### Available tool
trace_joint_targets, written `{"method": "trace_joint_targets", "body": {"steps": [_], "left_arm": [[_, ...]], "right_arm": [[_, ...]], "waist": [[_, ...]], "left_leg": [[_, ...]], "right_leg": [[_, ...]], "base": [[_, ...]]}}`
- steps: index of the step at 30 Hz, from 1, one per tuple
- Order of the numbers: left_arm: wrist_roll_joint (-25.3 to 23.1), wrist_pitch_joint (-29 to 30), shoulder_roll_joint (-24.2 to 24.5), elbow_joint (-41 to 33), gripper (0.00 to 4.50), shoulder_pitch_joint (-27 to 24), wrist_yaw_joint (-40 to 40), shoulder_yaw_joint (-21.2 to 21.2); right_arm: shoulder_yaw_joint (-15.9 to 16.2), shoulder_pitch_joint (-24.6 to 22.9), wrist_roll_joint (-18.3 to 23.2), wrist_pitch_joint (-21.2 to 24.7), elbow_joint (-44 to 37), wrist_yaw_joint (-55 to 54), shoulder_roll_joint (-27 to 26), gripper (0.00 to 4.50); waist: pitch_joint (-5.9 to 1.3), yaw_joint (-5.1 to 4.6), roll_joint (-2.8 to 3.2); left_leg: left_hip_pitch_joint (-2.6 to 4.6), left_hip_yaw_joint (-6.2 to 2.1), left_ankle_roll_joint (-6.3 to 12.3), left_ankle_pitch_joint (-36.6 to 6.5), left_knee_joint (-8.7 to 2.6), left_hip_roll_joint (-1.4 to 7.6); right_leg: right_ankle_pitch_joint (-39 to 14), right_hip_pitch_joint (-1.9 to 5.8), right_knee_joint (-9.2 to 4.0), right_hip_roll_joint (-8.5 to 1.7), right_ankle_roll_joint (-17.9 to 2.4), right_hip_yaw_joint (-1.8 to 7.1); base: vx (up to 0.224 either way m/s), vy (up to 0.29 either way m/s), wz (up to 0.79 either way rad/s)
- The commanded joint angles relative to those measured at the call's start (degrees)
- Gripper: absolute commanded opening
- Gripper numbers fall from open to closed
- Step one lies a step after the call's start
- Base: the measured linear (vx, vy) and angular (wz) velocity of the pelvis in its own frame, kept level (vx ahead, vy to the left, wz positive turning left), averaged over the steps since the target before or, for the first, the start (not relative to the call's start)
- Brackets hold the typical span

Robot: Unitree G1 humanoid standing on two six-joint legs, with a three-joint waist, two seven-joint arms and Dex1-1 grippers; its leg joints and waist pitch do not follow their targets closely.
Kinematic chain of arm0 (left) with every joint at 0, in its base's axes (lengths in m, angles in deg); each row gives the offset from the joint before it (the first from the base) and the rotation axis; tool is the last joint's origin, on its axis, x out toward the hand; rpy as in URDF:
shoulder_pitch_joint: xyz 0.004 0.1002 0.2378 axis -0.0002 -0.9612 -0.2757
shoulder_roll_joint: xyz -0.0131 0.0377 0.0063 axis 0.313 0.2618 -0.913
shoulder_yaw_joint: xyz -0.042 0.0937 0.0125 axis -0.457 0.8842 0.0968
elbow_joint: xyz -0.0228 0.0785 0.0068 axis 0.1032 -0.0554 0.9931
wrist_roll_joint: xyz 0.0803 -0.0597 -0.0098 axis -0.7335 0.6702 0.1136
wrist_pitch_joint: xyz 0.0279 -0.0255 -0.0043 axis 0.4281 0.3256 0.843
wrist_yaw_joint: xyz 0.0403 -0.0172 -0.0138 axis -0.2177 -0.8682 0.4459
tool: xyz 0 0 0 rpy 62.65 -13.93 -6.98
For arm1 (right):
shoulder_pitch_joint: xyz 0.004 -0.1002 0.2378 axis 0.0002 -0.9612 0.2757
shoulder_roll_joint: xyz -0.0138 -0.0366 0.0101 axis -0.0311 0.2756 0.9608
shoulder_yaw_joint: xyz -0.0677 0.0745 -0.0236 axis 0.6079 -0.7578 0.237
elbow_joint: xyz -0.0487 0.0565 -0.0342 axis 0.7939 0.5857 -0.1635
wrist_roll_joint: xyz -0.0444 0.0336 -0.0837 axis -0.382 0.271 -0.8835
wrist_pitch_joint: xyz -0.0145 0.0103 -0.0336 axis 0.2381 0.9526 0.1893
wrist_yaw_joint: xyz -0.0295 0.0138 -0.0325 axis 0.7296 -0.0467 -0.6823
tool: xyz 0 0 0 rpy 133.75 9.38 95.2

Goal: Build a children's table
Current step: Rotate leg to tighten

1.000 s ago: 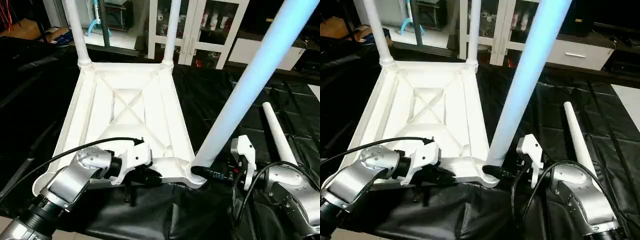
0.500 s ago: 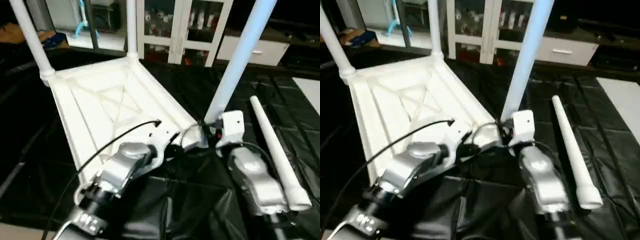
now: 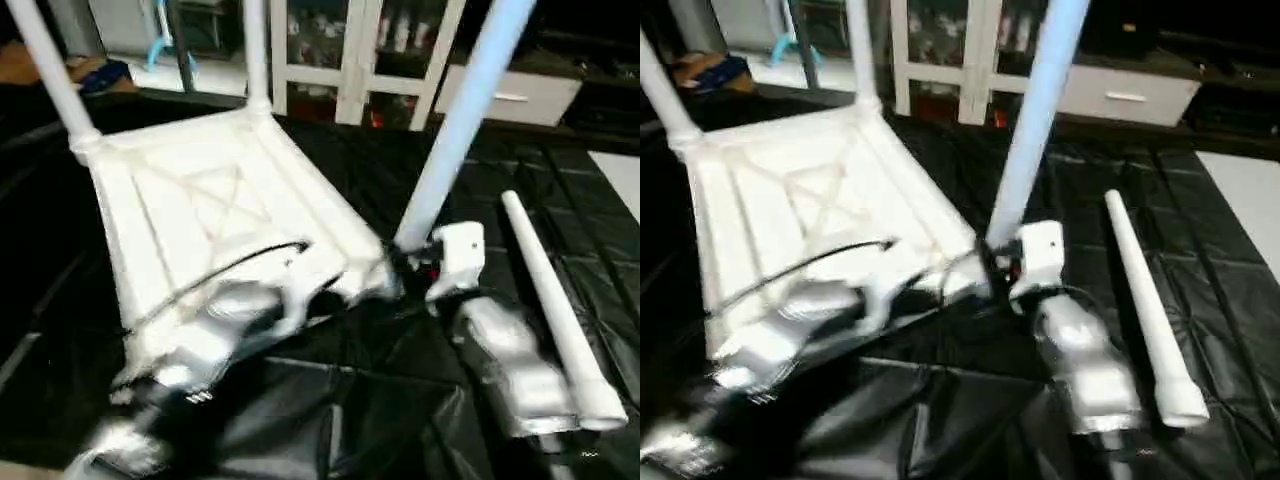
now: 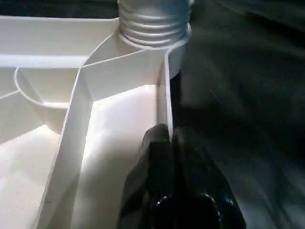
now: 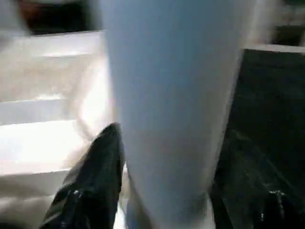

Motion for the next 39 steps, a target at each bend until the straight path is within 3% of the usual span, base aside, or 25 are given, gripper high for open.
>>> {"method": "trace_joint_targets", "body": {"steps": [1, 2, 3, 5, 6, 12, 15, 23, 29, 36, 39], "left_arm": [[2.7, -2.0, 2.9, -2.8, 0.00, -2.8, -10.4, 2.9], [3.5, -2.1, 4.8, -4.1, 0.00, -3.4, -12.9, 3.2], [4.2, -1.4, 5.9, -4.9, 0.00, -3.7, -14.0, 3.1], [5.6, -0.4, 8.2, -5.7, 0.00, -4.0, -16.1, 2.4], [5.8, -0.6, 8.6, -5.8, 0.00, -4.0, -16.6, 2.3], [6.8, -2.6, 11.9, -6.1, 0.00, -4.9, -20.5, 1.7], [7.0, -3.0, 12.2, -6.3, 0.00, -4.9, -21.3, 1.6], [7.6, -2.8, 12.0, -6.8, 0.00, -4.7, -21.7, 2.3], [7.4, -3.0, 12.0, -6.6, 0.00, -4.6, -21.9, 2.3], [7.0, -2.9, 11.9, -6.5, 0.00, -4.5, -21.7, 2.5], [5.9, -2.1, 11.2, -6.1, 0.00, -4.2, -19.7, 2.8]], "right_arm": [[0.5, -1.8, 5.3, 2.7, -4.3, 10.4, 3.6, 3.02], [1.1, -2.9, 5.9, 2.3, -5.4, 13.8, 5.9, 3.02], [1.4, -4.0, 6.2, 2.1, -6.2, 16.6, 8.0, 3.02], [1.7, -6.9, 7.3, 2.0, -7.6, 23.6, 13.2, 3.02], [1.6, -7.2, 7.4, 2.0, -7.7, 24.4, 13.9, 3.02], [1.2, -9.0, 7.5, 0.9, -6.6, 31.6, 19.3, 3.02], [1.4, -8.6, 7.7, 0.1, -5.9, 32.7, 19.9, 3.02], [2.0, -7.9, 8.9, 1.0, -5.1, 35.1, 18.9, 2.74], [2.4, -8.3, 8.4, 1.3, -5.0, 36.3, 19.7, 2.19], [1.8, -7.9, 7.6, 0.3, -3.9, 34.4, 18.6, 1.99], [0.7, -6.9, 4.2, -1.4, -1.3, 26.9, 15.5, 1.98]], "waist": [[-3.06, 0.34, 0.43], [-3.03, 0.63, 0.58], [-2.87, 1.14, 0.59], [-2.76, 1.63, 0.61], [-2.56, 2.10, 0.33], [-2.20, 2.06, 0.06], [-2.29, 1.95, 0.03], [-2.70, 2.01, 0.01], [-2.74, 2.13, 0.00], [-2.89, 2.15, 0.00], [-2.84, 1.98, 0.06]], "left_leg": [[0.72, -1.77, 5.99, -6.3, -4.33, 3.96], [0.83, -1.81, 6.19, -5.6, -4.33, 4.14], [1.55, -1.39, 6.60, -5.2, -4.28, 4.25], [1.63, -1.24, 6.26, -5.4, -4.37, 4.21], [1.79, -1.14, 5.73, -6.6, -4.48, 4.35], [1.45, -1.52, 2.00, -13.1, -5.03, 4.29], [1.39, -1.58, 1.57, -13.0, -4.98, 4.28], [1.18, -1.48, 3.82, -7.5, -4.50, 4.20], [1.28, -1.46, 3.92, -7.6, -4.44, 4.28], [1.24, -1.43, 4.07, -6.6, -4.28, 4.21], [1.16, -1.52, 3.04, -8.7, -4.41, 4.23]], "right_leg": [[-2.3, 2.79, -2.21, -3.06, -14.5, 1.83], [-1.7, 2.91, -2.07, -3.25, -14.9, 1.86], [-0.8, 2.31, -1.98, -2.95, -15.8, 1.82], [-1.4, 2.30, -1.97, -2.90, -16.3, 1.78], [-3.5, 2.28, -2.16, -3.05, -16.2, 1.87], [-14.7, 2.18, -3.22, -3.45, -13.0, 2.17], [-15.5, 2.11, -3.32, -3.49, -12.3, 2.22], [-7.7, 2.56, -2.38, -3.39, -14.8, 1.98], [-8.8, 2.59, -2.44, -3.45, -15.0, 1.97], [-7.4, 2.73, -2.21, -3.45, -15.4, 1.92], [-10.7, 2.62, -2.54, -3.52, -14.7, 1.94]], "base": [[0.000, 0.000, 0.00], [0.000, 0.000, 0.00], [0.000, 0.000, 0.00], [0.000, 0.000, 0.00], [0.000, 0.000, 0.00], [0.000, 0.000, 0.00], [0.000, 0.000, 0.00], [0.000, 0.000, 0.00], [0.000, 0.000, 0.00], [0.000, 0.000, 0.00], [0.000, 0.000, 0.00]]}}
